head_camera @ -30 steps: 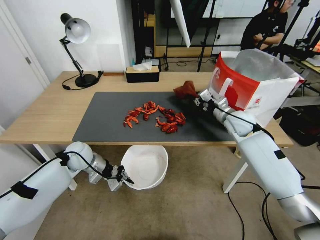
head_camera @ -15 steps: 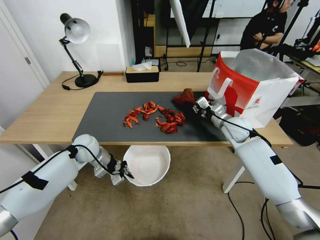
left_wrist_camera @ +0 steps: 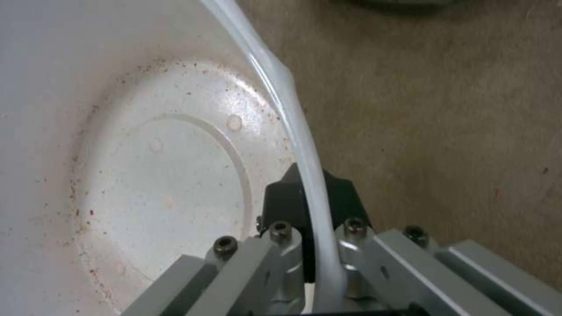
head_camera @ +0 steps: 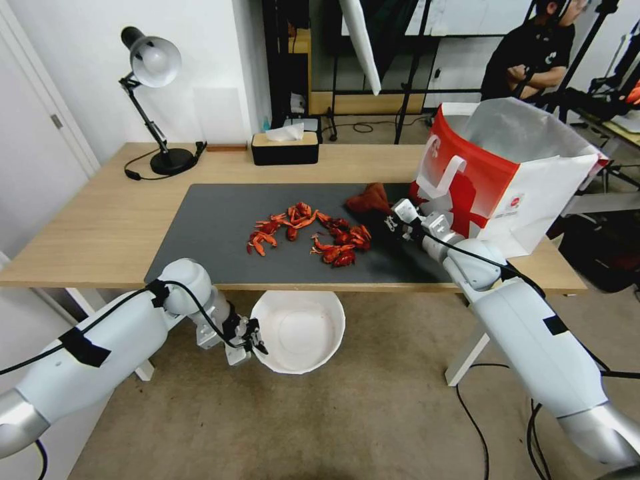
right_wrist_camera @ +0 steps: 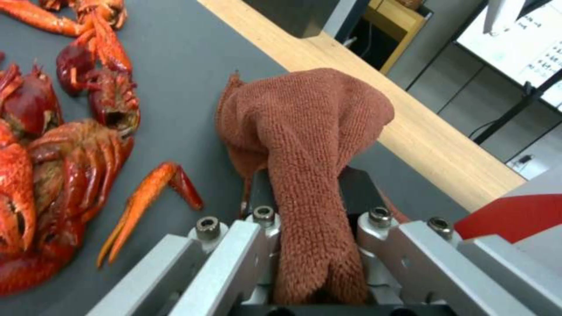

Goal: Sweep shrimp from table into container with towel, then put container into takeout bag.

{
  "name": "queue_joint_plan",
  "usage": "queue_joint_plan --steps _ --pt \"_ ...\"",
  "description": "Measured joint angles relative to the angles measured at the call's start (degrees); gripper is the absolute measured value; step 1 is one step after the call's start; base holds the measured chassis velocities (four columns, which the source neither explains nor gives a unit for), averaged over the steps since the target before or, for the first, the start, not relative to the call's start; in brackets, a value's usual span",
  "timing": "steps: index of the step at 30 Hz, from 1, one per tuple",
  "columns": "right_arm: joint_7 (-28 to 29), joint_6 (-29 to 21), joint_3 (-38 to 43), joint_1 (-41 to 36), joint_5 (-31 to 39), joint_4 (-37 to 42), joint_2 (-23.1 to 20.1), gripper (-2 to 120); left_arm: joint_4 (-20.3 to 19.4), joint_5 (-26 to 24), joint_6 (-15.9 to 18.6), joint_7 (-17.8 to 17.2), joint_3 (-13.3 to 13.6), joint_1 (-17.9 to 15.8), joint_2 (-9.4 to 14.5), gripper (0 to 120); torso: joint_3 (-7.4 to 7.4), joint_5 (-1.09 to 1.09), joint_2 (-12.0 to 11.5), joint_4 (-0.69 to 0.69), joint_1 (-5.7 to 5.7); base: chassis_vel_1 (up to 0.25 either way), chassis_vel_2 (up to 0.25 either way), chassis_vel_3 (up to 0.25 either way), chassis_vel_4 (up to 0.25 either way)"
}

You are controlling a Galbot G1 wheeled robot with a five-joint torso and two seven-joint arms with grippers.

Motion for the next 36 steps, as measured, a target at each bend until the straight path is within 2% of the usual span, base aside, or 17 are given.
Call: queue_joint_plan --steps 5,12,36 --pt "-1.0 0.0 0.0 -0.2 0.2 -0.2 -0.7 8 1.0 -1.5 0.6 0.0 2.4 -2.1 -1.0 0 0.0 -0.01 0.0 -0.01 0.0 0.0 0.0 0.0 0.0" --pt "-2.4 0.0 -0.2 -1.4 0.6 1.0 -1.3 8 2.6 -4.0 1.0 0.0 4.0 -3.8 -2.0 0 0.0 -0.02 0.0 0.0 0.0 0.0 0.0 0.0 0.0" --pt "-4.4 0.3 -2.0 -6.0 2.3 5.8 -2.1 8 3.8 -6.5 1.2 -0.6 3.7 -4.4 -1.7 0 0.0 -0.02 0.0 -0.01 -0.02 0.0 0.0 0.0 0.0"
